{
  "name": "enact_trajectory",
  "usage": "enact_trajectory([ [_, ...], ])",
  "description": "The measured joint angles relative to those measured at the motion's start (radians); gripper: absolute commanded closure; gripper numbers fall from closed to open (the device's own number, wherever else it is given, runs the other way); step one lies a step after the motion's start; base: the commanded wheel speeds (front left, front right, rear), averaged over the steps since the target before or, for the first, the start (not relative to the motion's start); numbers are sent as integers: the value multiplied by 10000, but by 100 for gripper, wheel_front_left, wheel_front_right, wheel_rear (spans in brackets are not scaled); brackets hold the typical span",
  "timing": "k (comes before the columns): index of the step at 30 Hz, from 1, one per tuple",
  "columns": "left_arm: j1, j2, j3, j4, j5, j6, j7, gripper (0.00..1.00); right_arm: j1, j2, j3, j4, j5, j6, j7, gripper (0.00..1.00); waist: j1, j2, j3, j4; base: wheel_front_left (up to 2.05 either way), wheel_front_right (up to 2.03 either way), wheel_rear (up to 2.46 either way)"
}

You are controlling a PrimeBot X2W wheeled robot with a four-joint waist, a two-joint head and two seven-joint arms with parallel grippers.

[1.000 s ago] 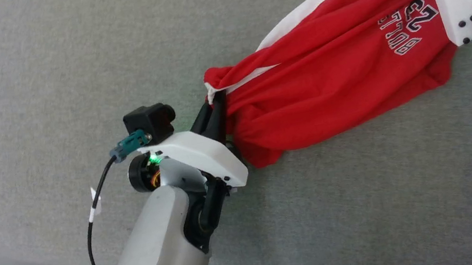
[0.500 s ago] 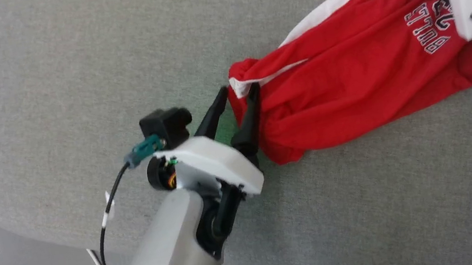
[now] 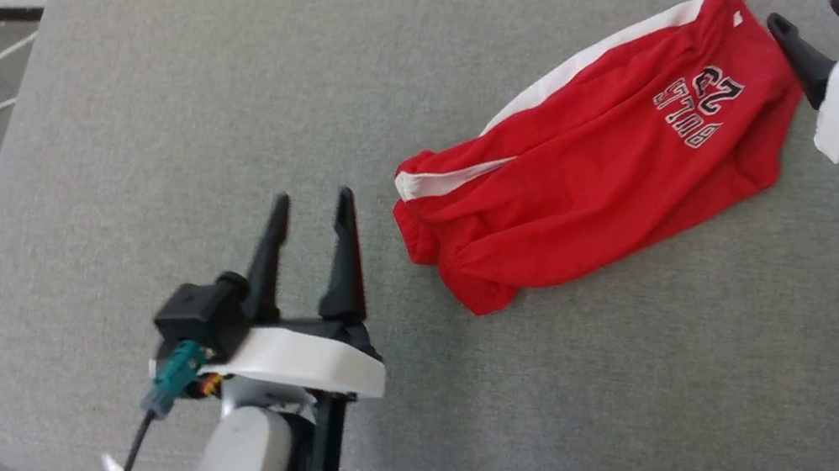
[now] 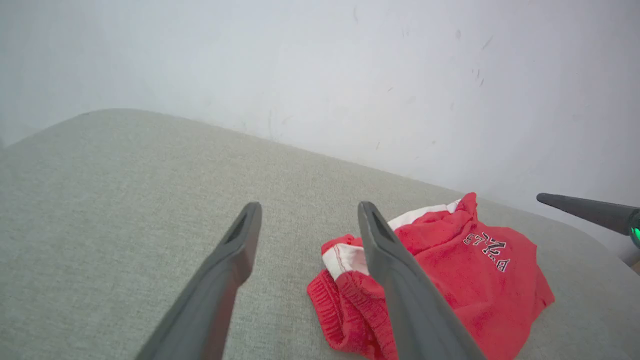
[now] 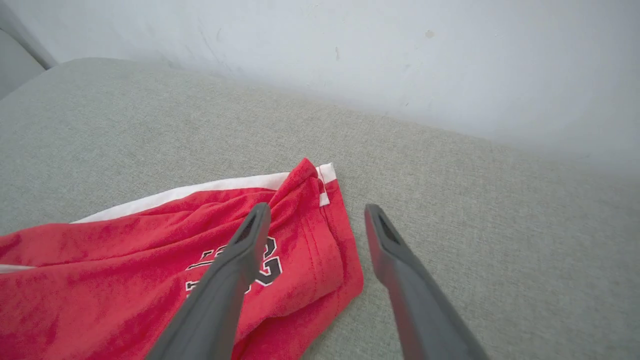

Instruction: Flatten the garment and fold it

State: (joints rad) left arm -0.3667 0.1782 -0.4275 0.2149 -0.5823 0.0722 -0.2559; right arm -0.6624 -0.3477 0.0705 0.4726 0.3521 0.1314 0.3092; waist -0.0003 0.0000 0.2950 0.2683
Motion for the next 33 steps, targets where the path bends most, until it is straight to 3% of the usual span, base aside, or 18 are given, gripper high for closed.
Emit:
enact_trajectory([
  [4, 166, -150, 690, -596, 1062, -209, -12, 0, 209, 199, -677, -36, -23, 0, -334, 0, -1, -1, -179, -146, 0, 0, 0],
  [8, 393, -535, 867, -554, 1674, -803, -12, 0, 209, 437, -1329, 146, -197, 0, -410, 0, 3, -2, -58, -151, 0, 0, 0],
  [12, 434, -853, 589, -82, 2011, -1346, -13, 0, 208, 525, -1824, 449, -466, 0, -435, 0, 3, -2, 92, -21, 0, 0, 0],
  [18, 527, -1060, -357, 1104, 2128, -1774, -12, 0, 203, 644, -2176, 604, -679, 0, -652, 0, 4, -2, 243, 164, 0, 0, 0],
  [25, 414, -1198, -945, 2268, 1929, -1818, -12, 0, 360, 895, -2447, -174, -920, 0, -1651, 0, 3, -2, 233, 83, 0, 0, 0],
  [33, -23, -1237, -918, 3116, 1312, -1484, -12, 0, 2196, 1845, -2535, -2242, -1177, 0, -2922, 0, 3, -1, 202, -326, 0, 0, 0],
])
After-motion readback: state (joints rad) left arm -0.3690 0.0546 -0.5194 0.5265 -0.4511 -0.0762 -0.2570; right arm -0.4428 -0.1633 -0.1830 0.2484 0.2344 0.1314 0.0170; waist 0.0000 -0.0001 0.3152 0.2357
